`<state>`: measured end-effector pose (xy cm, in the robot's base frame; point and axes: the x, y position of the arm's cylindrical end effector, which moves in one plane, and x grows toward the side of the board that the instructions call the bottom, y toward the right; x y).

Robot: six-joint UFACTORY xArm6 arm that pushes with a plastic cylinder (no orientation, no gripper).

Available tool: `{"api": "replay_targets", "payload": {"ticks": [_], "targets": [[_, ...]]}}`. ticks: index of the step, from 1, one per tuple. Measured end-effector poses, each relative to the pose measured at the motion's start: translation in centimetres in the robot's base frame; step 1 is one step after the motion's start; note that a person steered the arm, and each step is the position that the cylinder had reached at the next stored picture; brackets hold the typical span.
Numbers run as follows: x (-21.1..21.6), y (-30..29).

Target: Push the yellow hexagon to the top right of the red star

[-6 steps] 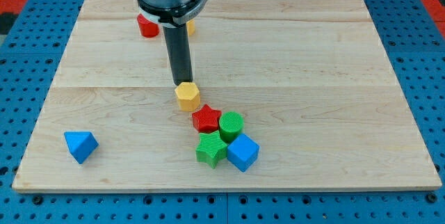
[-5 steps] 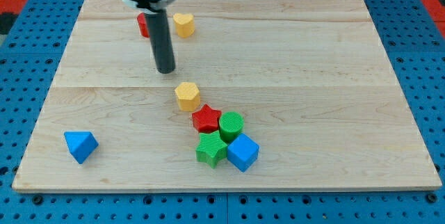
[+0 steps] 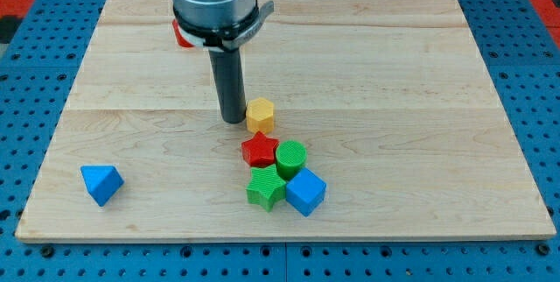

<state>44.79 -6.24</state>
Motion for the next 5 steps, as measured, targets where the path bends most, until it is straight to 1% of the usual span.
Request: {"api": "replay_targets", "payload": {"ticks": [1, 2, 3, 4, 5], "targets": [[-2.0, 0.0], [-2.6, 1.1], [-0.4, 3.8], [0.2, 4.8], [-2.2, 4.1]]}}
